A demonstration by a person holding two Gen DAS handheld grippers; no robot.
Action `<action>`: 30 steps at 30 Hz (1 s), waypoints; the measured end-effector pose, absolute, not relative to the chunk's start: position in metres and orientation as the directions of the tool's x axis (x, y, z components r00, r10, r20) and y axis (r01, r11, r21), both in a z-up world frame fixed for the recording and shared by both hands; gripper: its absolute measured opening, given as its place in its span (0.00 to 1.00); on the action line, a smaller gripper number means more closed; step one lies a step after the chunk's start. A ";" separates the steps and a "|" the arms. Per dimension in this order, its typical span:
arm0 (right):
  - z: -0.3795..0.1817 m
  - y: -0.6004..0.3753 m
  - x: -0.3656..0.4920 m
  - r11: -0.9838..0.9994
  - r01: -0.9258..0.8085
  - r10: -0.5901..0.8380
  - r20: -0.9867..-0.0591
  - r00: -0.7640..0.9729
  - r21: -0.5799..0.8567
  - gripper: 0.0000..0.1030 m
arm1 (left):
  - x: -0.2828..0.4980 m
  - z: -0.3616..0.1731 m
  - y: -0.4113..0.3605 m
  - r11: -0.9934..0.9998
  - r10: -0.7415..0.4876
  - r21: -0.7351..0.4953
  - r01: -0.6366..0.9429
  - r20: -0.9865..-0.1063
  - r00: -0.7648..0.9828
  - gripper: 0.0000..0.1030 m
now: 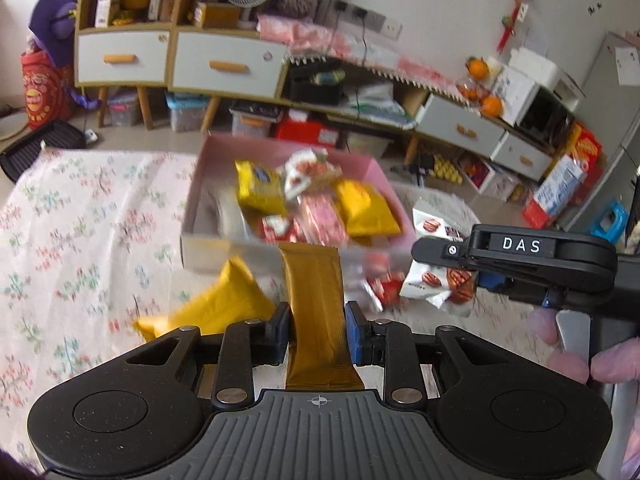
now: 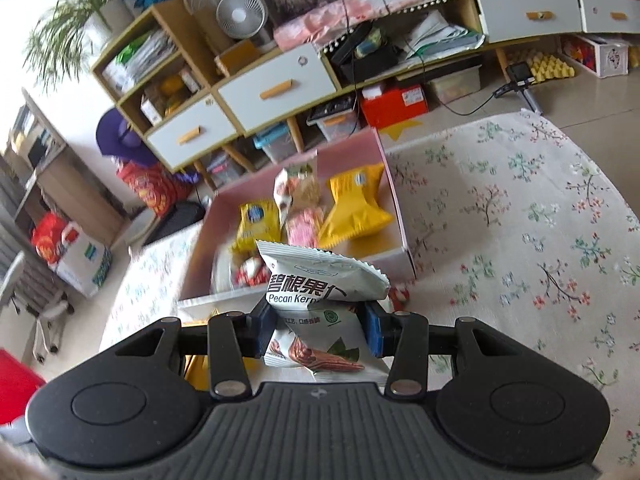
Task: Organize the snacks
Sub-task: 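Carry both snacks into the pink box and open both tools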
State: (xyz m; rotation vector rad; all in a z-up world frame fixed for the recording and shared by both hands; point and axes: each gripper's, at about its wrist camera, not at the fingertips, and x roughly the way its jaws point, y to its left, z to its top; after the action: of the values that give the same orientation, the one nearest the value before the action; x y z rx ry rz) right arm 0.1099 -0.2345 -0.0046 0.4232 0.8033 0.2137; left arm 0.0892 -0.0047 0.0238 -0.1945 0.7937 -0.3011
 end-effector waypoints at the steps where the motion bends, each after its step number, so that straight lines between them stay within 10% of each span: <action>1: -0.004 -0.235 0.113 0.890 -0.021 0.345 -0.642 0.685 0.456 0.40 | 0.093 0.025 -0.004 0.940 -0.333 -0.285 0.185 -0.663 0.670 0.25; 30: -0.035 -0.218 0.188 0.936 -0.046 0.279 -0.657 0.700 0.348 0.40 | 0.242 -0.036 -0.016 0.951 -0.299 -0.274 0.144 -0.693 0.656 0.25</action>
State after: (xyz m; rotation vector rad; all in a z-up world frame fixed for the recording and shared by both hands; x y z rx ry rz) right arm 0.1875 -0.2179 -0.0346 0.3187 0.7773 0.1842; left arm 0.2418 -0.0164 -0.0364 -0.2019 0.8190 -0.2528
